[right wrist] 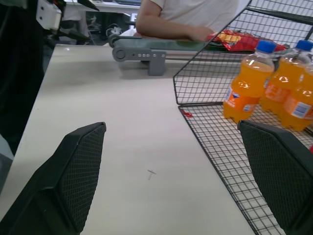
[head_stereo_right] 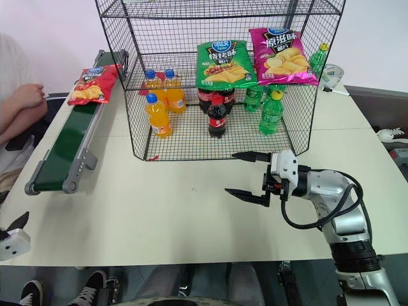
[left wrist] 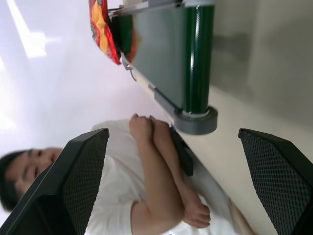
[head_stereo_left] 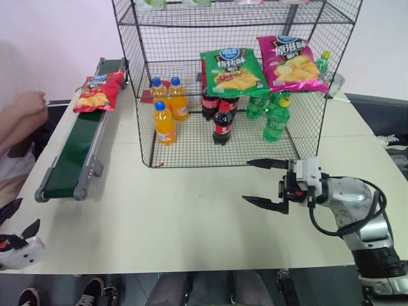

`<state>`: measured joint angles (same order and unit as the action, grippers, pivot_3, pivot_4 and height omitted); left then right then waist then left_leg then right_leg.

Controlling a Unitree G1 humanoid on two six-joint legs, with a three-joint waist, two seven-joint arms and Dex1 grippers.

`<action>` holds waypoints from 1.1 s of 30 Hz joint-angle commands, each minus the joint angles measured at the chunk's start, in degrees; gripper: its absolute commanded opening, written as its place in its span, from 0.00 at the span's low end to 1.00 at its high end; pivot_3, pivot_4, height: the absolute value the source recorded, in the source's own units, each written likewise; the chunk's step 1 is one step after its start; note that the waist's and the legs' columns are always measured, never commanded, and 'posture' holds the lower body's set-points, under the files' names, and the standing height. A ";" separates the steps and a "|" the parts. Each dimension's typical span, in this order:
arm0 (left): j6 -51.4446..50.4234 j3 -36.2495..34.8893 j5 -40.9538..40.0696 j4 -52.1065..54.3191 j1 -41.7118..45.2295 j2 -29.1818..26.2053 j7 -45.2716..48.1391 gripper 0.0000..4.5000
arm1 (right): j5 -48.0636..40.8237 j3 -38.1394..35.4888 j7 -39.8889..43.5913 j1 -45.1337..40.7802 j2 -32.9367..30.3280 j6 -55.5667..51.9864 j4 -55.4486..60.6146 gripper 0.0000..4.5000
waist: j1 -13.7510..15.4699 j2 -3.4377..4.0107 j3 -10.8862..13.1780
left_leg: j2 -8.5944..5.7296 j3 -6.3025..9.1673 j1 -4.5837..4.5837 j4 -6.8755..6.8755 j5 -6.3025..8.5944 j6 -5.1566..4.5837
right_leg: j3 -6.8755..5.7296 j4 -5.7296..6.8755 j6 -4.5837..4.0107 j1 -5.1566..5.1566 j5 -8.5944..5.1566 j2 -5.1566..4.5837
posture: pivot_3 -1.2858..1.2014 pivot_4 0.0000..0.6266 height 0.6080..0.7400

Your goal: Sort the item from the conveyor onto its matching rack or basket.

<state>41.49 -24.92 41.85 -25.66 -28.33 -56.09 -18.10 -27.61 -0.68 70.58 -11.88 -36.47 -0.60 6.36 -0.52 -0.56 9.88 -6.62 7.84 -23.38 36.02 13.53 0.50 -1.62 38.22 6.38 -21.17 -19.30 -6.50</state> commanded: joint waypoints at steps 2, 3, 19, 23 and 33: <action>-2.04 2.02 -1.43 -0.11 3.09 0.11 -1.66 0.99 | -0.83 0.21 -0.19 -1.99 1.11 -0.24 0.82 1.00 | -0.01 0.01 0.00 | 0.00 0.00 0.00 0.01 0.00 0.00 | 0.00 0.00 0.00 0.00 0.00 -0.01 | 0.52 0.24 1.00; -2.16 2.71 -1.79 -0.52 3.59 0.25 -1.53 0.99 | -0.60 0.27 -0.19 -2.29 1.24 -0.13 0.44 1.00 | -0.04 -0.01 -0.01 | 0.00 0.00 0.00 0.01 0.00 0.00 | 0.00 0.02 0.00 -0.01 0.00 0.00 | 0.52 0.24 1.00; -4.24 5.49 -4.42 0.42 4.39 0.41 -1.68 0.99 | 0.24 0.44 -1.26 -3.43 1.93 -0.75 -0.27 1.00 | -0.09 -0.06 -0.05 | -0.01 0.00 0.00 0.02 0.00 0.00 | 0.01 0.06 0.00 -0.03 0.00 -0.01 | 0.52 0.24 1.00; -4.90 4.82 -4.51 1.89 2.94 0.86 -2.07 0.99 | 0.44 0.59 -1.31 -3.38 2.10 -0.63 -0.49 1.00 | -0.13 -0.06 -0.05 | -0.01 -0.01 0.00 0.02 0.00 0.00 | 0.01 0.06 0.00 -0.03 0.00 -0.01 | 0.52 0.24 1.00; -7.66 5.66 -4.60 2.38 3.12 2.23 -3.64 0.99 | 0.52 1.08 -1.33 -3.65 2.08 -0.66 -0.45 1.00 | -0.05 -0.07 -0.06 | -0.01 0.00 0.00 0.03 0.00 0.00 | 0.01 0.06 0.00 -0.03 0.00 -0.01 | 0.52 0.24 1.00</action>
<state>34.26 -18.80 38.23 -23.62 -25.50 -53.71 -20.45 -27.14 0.51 69.31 -14.46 -34.73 -1.67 5.23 -0.57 -0.63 9.82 -6.63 7.83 -23.39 36.05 13.53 0.50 -1.61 38.28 6.38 -21.20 -19.30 -6.50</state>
